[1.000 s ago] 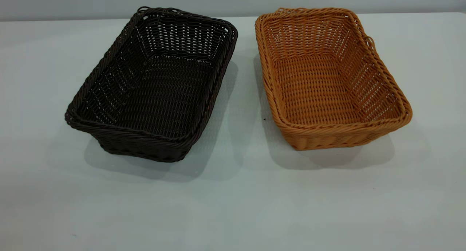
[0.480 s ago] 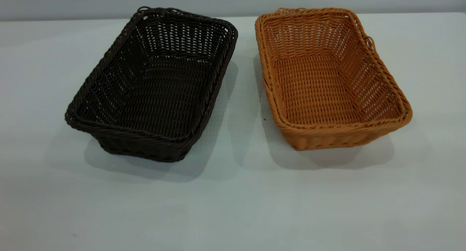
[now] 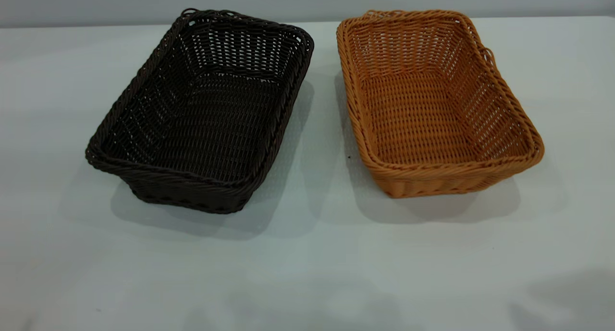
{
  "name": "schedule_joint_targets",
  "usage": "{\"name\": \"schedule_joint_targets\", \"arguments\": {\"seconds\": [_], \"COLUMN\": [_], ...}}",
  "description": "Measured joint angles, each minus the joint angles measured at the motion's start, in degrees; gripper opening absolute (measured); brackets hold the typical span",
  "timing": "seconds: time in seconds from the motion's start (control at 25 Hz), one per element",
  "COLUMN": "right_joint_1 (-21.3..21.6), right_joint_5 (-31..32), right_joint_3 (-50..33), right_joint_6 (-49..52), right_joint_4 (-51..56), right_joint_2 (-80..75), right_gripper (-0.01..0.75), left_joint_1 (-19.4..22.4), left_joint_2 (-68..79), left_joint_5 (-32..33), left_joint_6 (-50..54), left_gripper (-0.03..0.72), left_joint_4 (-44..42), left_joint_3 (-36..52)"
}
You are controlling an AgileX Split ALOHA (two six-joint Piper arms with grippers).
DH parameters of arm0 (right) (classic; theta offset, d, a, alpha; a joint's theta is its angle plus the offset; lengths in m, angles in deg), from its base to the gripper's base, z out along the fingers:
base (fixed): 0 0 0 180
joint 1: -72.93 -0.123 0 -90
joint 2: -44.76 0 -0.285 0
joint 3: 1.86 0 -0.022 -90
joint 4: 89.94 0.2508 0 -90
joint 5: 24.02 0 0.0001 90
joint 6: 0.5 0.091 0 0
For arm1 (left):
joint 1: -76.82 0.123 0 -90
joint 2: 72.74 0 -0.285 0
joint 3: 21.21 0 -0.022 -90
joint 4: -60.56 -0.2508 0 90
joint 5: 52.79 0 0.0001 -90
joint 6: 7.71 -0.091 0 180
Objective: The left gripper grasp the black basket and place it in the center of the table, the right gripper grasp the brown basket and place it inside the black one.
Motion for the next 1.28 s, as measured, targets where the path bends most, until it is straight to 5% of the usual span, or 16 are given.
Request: {"name": "schedule_joint_targets", "arguments": {"seconds": [0.28, 0.64, 0.84, 1.28], "right_joint_1": [0.0, 0.0, -1.8, -9.9], "right_joint_5": [-5.1, 2.4, 1.4, -18.8], "right_joint_3": [0.5, 1.6, 5.9, 15.0], "right_joint_6": [-16.0, -20.5, -15.4, -1.4], "right_joint_4": [33.7, 71.6, 74.7, 75.3], "right_joint_2": [-23.9, -49.3, -57.3, -66.3], "right_gripper": [0.593, 0.591, 0.591, 0.587], "left_joint_1": [0.0, 0.0, 0.0, 0.0], "left_joint_2": [17.2, 31.9, 36.4, 41.5], "left_joint_5": [-15.2, -27.1, -28.8, -29.9], "left_joint_6": [-11.3, -12.3, -12.4, -12.6], "left_gripper": [0.591, 0.59, 0.59, 0.59], "left_joint_4": [5.9, 10.9, 13.8, 14.1], "left_joint_3": [-1.8, -4.5, -4.5, -5.3]}}
